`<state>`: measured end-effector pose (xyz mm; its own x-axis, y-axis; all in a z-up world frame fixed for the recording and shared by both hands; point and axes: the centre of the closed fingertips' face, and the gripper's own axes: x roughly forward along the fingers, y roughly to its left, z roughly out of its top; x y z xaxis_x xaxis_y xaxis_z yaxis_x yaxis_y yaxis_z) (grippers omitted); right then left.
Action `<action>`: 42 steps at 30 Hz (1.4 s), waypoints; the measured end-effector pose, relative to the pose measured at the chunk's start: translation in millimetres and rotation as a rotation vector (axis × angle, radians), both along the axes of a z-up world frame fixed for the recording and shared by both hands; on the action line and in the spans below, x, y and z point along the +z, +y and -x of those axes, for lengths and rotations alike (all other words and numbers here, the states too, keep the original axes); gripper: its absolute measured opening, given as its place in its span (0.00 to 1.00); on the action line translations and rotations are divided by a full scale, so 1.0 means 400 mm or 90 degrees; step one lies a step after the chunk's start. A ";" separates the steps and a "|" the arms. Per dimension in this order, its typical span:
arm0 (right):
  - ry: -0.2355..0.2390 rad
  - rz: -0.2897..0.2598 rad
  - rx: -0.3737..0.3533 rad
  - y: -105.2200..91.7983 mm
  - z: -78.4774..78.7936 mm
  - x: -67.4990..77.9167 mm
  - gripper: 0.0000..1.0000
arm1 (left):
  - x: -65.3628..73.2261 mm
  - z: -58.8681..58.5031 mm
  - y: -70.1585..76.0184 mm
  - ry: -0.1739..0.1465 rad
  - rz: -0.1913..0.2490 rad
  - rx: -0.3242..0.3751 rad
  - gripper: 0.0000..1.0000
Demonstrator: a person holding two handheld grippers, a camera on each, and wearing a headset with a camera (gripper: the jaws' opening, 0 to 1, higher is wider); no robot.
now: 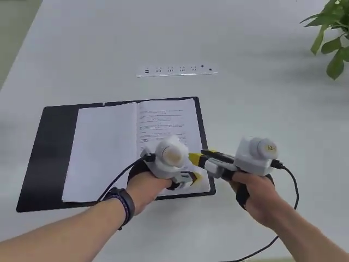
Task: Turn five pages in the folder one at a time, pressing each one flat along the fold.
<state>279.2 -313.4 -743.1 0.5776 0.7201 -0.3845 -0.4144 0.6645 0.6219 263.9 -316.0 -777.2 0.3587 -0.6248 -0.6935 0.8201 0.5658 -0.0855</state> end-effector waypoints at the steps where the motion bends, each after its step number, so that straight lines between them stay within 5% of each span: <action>1: 0.002 -0.003 0.003 0.001 0.002 -0.003 0.26 | 0.005 0.004 -0.002 0.012 0.007 0.006 0.56; 13: 0.026 -0.071 -0.034 -0.027 0.059 0.004 0.00 | 0.068 0.050 0.033 0.002 0.023 0.002 0.64; 15: 0.031 -0.098 -0.047 -0.027 0.063 0.012 0.00 | 0.079 0.057 0.037 0.005 0.037 0.015 0.64; 26: 0.006 -0.099 -0.047 -0.001 0.046 0.067 0.00 | 0.127 0.069 0.069 -0.020 0.041 0.019 0.65; 37: -0.007 -0.104 -0.045 0.024 0.059 0.111 0.00 | 0.188 0.068 0.166 -0.046 0.054 0.065 0.66; 42: -0.024 -0.099 -0.041 0.040 0.055 0.138 0.00 | 0.204 0.052 0.235 -0.050 0.073 0.122 0.66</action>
<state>257.4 -297.3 -688.0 0.6361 0.7304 -0.2487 -0.3999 0.5877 0.7034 243.1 -222.1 -695.6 0.5279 -0.6136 -0.5872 0.7055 0.7017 -0.0990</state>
